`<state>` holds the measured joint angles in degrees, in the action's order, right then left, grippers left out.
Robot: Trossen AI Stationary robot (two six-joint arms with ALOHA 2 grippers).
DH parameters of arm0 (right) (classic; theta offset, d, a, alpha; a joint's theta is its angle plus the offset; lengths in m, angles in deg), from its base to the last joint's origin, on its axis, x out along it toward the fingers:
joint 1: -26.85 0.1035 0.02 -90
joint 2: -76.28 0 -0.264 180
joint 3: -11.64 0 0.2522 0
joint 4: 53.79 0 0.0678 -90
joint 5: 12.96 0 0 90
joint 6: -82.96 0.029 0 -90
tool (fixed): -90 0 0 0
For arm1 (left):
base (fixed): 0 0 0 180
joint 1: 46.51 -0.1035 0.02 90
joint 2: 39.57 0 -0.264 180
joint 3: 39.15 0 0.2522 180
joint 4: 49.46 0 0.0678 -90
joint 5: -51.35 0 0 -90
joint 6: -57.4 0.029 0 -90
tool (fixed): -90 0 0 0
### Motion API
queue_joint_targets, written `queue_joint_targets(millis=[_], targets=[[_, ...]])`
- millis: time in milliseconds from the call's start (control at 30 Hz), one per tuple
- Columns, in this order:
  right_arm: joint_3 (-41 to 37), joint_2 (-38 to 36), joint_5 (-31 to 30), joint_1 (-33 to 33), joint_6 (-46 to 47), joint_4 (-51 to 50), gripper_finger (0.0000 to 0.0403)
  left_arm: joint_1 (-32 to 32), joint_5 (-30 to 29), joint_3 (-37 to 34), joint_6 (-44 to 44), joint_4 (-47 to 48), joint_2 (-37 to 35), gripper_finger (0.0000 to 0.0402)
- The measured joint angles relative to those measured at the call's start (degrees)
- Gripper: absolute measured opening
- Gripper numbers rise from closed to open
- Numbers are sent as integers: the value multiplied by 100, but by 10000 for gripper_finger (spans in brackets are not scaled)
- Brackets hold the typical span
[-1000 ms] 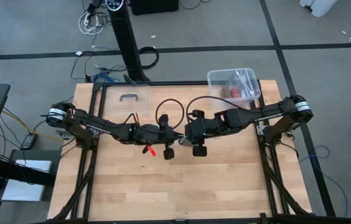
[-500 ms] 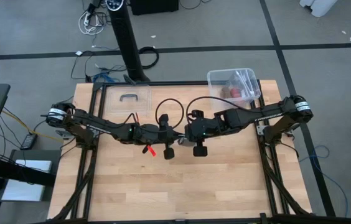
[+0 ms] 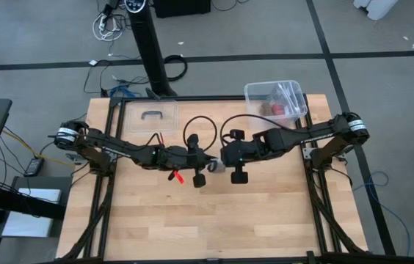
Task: Roll bandage
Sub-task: Close the transparent zip bag
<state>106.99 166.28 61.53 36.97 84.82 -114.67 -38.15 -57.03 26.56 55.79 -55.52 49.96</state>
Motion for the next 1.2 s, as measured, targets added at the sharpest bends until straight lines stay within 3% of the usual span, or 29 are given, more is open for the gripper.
queue_joint_targets(millis=[167, 367, 567, 767, 1200], targets=[[0, -37, -411, 191, -7, 99, 53, 2, 9, 0, -63, 75, -1, 3], [0, -37, -435, 259, 3, 302, 119, -4, -3, 0, -251, 37, -1, 3], [0, -13, -210, 212, 9, 391, 141, -4, -15, 0, -314, -20, -1, 3], [-1, -13, -132, 137, 3, 542, 121, -4, -21, 2, -315, -62, -1, 3], [-2, -9, 75, 27, -200, 545, 16, -4, -23, 2, -292, -164, -1, 3]])
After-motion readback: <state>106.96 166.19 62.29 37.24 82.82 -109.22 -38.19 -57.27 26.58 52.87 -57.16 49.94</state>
